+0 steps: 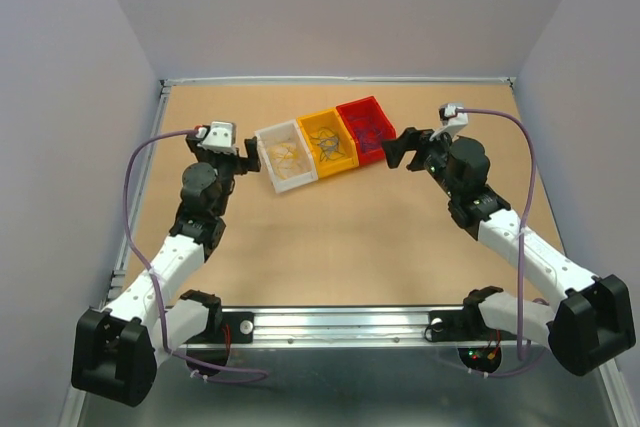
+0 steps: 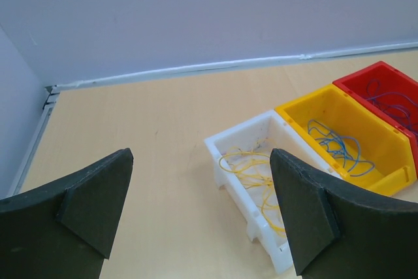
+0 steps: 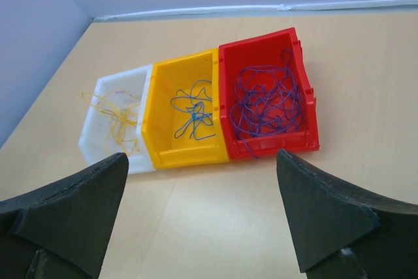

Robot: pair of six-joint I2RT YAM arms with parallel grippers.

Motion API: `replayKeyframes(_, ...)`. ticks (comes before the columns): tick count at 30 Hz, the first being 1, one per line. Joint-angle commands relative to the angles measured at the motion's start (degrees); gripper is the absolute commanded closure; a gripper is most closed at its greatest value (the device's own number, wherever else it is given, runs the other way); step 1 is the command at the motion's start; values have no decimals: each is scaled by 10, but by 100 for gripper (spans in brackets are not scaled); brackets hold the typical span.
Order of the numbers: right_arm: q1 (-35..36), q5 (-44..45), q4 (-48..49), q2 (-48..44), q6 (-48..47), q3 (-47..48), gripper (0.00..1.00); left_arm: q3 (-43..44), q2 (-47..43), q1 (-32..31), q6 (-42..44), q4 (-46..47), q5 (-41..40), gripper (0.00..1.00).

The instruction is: Untangle the cables

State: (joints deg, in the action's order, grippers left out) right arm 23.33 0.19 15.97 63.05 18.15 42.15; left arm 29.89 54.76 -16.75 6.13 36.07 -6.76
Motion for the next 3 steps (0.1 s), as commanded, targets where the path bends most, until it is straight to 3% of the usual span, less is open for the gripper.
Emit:
replayKeyframes(1, 5, 5, 34, -10, -14, -6, 1, -9, -21, 2, -6, 46, -8, 1)
replayKeyframes(3, 6, 12, 43, -17, -22, -12, 0, -11, -24, 1, -6, 46, -4, 1)
